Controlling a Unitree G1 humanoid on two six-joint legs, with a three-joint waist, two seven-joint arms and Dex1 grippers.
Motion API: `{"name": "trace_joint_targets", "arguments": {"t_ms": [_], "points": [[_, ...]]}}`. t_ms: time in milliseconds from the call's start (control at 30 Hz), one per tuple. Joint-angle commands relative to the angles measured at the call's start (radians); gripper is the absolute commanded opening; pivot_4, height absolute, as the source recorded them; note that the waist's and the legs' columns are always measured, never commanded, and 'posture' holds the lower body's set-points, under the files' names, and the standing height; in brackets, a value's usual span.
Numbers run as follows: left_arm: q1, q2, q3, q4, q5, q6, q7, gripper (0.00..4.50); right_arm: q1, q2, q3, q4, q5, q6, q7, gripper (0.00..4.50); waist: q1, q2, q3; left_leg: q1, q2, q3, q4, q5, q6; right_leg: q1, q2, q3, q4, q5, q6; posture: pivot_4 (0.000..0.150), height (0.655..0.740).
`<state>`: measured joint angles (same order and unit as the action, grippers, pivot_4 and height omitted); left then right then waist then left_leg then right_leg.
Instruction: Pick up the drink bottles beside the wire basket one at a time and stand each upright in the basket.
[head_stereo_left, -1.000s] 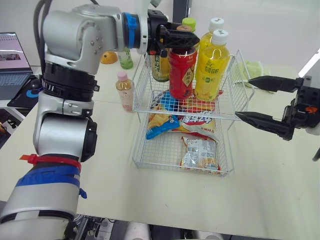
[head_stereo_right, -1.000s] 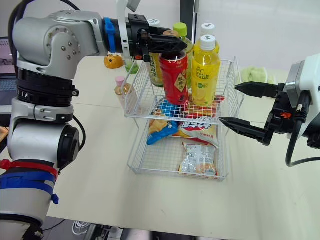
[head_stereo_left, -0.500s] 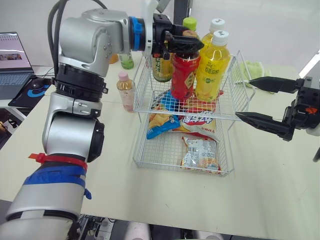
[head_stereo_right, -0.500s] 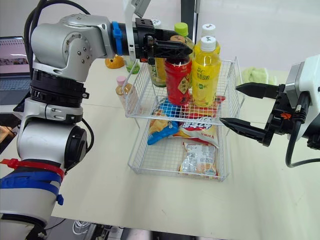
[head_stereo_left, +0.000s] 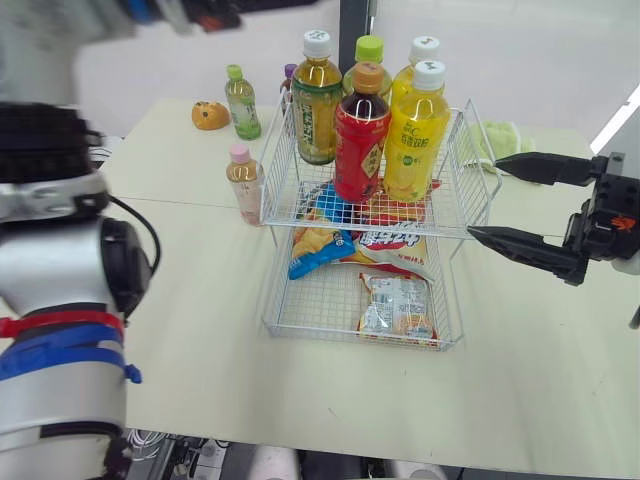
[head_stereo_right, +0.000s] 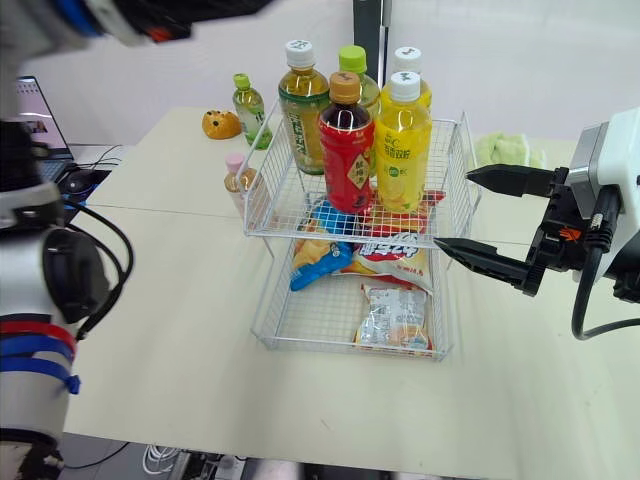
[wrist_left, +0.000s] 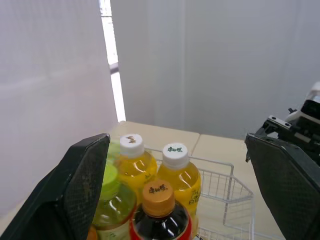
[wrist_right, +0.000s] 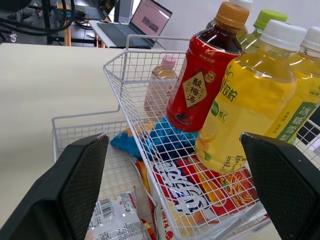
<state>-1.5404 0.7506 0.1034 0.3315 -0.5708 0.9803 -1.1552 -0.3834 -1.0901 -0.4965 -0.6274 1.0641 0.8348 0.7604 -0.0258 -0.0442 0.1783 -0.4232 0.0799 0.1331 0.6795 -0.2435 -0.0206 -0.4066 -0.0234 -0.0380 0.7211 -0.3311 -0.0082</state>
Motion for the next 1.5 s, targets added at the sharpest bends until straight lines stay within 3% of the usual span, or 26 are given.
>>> {"name": "trace_joint_targets", "arguments": {"t_ms": [33, 133, 333, 600, 900, 1200, 1367, 1500], "points": [[0.032, 0.073, 0.034, -0.053, 0.032, -0.044, 0.048, 4.49, -0.032, -0.002, 0.005, -0.025, 0.026, -0.026, -0.009, 4.50, 0.000, 0.000, 0.000, 0.001, 0.000, 0.000, 0.000, 0.000, 0.000, 0.001, 0.000, 0.000, 0.000, 0.000, 0.000, 0.150, 0.7155], [0.169, 0.157, 0.071, -0.080, 0.102, -0.164, 0.100, 4.49, -0.067, 0.027, 0.093, -0.038, 0.000, -0.057, -0.012, 4.50, -0.004, 0.003, -0.002, 0.005, 0.000, 0.001, 0.000, 0.000, 0.000, 0.003, 0.000, 0.002, 0.001, 0.000, 0.000, 0.150, 0.7155], [0.432, 0.231, 0.168, -0.121, 0.160, -0.322, 0.187, 4.49, -0.119, 0.087, 0.177, -0.046, -0.023, -0.094, -0.035, 4.50, -0.005, 0.003, -0.002, 0.005, 0.000, 0.002, 0.001, 0.001, -0.001, 0.001, 0.000, 0.003, 0.006, 0.000, 0.000, 0.150, 0.7155], [0.749, 0.243, 0.311, -0.109, 0.177, -0.458, 0.264, 4.49, -0.093, 0.143, 0.252, -0.107, -0.065, -0.125, -0.048, 4.50, -0.004, 0.002, -0.002, 0.006, 0.000, 0.002, 0.000, 0.001, -0.001, 0.001, -0.001, 0.003, 0.006, 0.000, 0.000, 0.150, 0.7155], [0.984, 0.207, 0.380, -0.090, 0.136, -0.520, 0.248, 4.49, -0.092, 0.139, 0.239, -0.093, -0.063, -0.128, -0.043, 4.50, -0.003, 0.001, -0.003, 0.006, 0.000, 0.002, 0.000, 0.001, 0.000, 0.001, -0.001, 0.002, 0.006, 0.000, 0.000, 0.150, 0.7155], [0.913, 0.008, 0.286, -0.243, 0.061, -0.402, 0.420, 4.49, -0.095, 0.125, 0.234, -0.071, -0.060, -0.125, -0.018, 4.50, 0.005, -0.002, -0.004, 0.005, 0.000, 0.001, 0.000, 0.000, 0.000, 0.002, -0.001, 0.002, 0.006, 0.000, 0.000, 0.150, 0.7155], [0.827, -0.111, 0.187, -0.246, 0.187, -0.441, 0.618, 4.49, -0.101, 0.121, 0.240, -0.074, -0.064, -0.121, -0.024, 4.50, 0.006, -0.002, -0.004, 0.005, 0.000, 0.001, 0.001, 0.000, 0.000, 0.002, -0.001, 0.002, 0.006, 0.000, 0.000, 0.150, 0.7155], [0.751, -0.203, 0.143, -0.212, 0.215, -0.437, 0.712, 4.49, -0.107, 0.120, 0.247, -0.078, -0.063, -0.117, -0.031, 4.50, 0.001, -0.002, -0.004, 0.005, 0.000, 0.001, 0.000, 0.000, 0.000, 0.002, -0.001, 0.003, 0.006, 0.000, 0.000, 0.150, 0.7155]]}}
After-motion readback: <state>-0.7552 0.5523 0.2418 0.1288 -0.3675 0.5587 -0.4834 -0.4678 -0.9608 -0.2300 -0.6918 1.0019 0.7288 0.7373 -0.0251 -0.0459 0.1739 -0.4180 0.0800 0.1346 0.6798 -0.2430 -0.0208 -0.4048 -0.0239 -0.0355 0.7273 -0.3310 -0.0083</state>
